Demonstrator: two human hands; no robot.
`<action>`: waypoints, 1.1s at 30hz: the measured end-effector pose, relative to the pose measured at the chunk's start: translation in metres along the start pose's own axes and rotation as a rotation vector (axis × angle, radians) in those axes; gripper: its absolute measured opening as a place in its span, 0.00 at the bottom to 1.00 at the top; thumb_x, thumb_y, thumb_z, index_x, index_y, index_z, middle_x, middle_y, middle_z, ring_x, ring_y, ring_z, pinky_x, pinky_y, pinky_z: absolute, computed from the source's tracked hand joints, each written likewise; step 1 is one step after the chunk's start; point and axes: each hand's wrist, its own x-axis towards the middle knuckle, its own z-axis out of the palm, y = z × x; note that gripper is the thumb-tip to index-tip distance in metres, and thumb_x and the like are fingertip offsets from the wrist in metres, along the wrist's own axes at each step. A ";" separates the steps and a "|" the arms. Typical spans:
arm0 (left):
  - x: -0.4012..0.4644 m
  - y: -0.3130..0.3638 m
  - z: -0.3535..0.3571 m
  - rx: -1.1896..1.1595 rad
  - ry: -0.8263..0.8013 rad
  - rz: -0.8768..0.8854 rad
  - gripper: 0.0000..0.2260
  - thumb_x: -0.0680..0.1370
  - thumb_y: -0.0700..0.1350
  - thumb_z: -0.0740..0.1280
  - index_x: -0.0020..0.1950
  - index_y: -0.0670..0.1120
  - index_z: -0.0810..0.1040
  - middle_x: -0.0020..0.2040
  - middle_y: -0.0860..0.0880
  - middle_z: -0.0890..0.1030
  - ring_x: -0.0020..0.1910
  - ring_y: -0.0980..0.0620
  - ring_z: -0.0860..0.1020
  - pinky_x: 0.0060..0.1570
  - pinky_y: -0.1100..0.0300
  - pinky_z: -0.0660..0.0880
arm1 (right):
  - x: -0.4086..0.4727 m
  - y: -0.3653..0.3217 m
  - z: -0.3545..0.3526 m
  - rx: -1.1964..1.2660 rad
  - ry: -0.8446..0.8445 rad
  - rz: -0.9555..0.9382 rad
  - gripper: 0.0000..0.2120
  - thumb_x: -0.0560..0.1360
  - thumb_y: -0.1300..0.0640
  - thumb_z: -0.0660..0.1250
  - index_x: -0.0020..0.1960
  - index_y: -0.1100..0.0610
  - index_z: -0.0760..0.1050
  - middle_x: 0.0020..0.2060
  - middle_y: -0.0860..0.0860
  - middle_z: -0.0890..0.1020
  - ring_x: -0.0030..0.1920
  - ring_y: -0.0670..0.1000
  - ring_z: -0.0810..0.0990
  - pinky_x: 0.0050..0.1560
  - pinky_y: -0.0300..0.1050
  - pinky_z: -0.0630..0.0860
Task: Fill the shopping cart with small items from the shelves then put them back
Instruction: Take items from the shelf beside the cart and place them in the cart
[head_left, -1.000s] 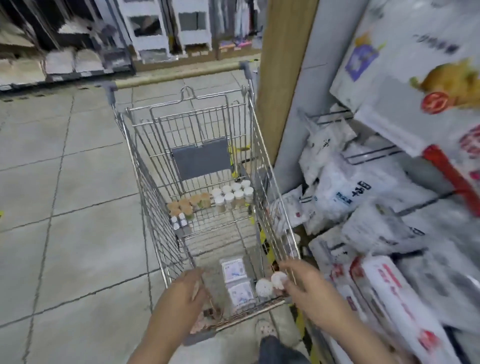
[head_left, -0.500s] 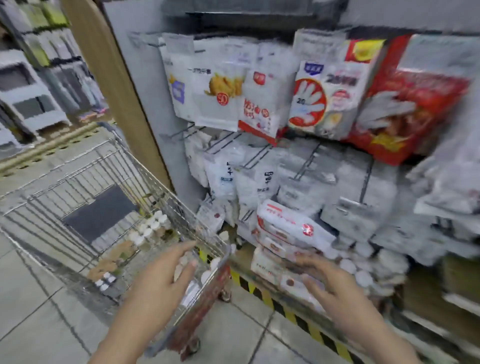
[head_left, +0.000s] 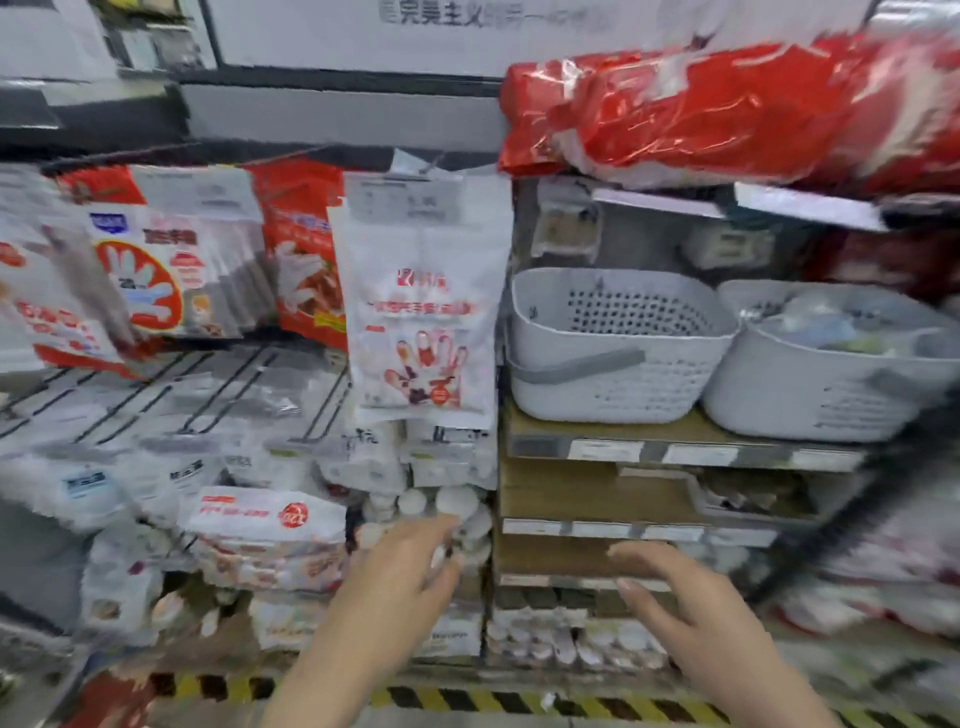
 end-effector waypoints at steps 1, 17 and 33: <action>0.010 0.017 0.010 0.005 -0.010 0.022 0.19 0.81 0.55 0.57 0.72 0.58 0.65 0.65 0.60 0.72 0.58 0.61 0.73 0.58 0.63 0.71 | -0.004 0.014 -0.015 0.005 0.012 0.023 0.10 0.79 0.48 0.61 0.54 0.34 0.65 0.55 0.31 0.73 0.45 0.27 0.73 0.44 0.27 0.72; 0.132 0.104 -0.006 -0.140 0.123 0.217 0.10 0.79 0.51 0.61 0.58 0.62 0.76 0.52 0.69 0.78 0.54 0.72 0.73 0.50 0.72 0.71 | 0.100 0.067 -0.122 0.045 0.447 -0.242 0.07 0.78 0.49 0.60 0.52 0.43 0.75 0.49 0.34 0.77 0.48 0.35 0.76 0.46 0.28 0.71; 0.313 0.139 -0.029 0.043 -0.209 0.322 0.10 0.79 0.42 0.64 0.60 0.45 0.77 0.54 0.53 0.78 0.52 0.57 0.75 0.51 0.74 0.71 | 0.251 0.054 -0.184 -0.344 -0.178 0.035 0.15 0.78 0.53 0.63 0.64 0.51 0.73 0.58 0.48 0.79 0.56 0.47 0.76 0.51 0.37 0.69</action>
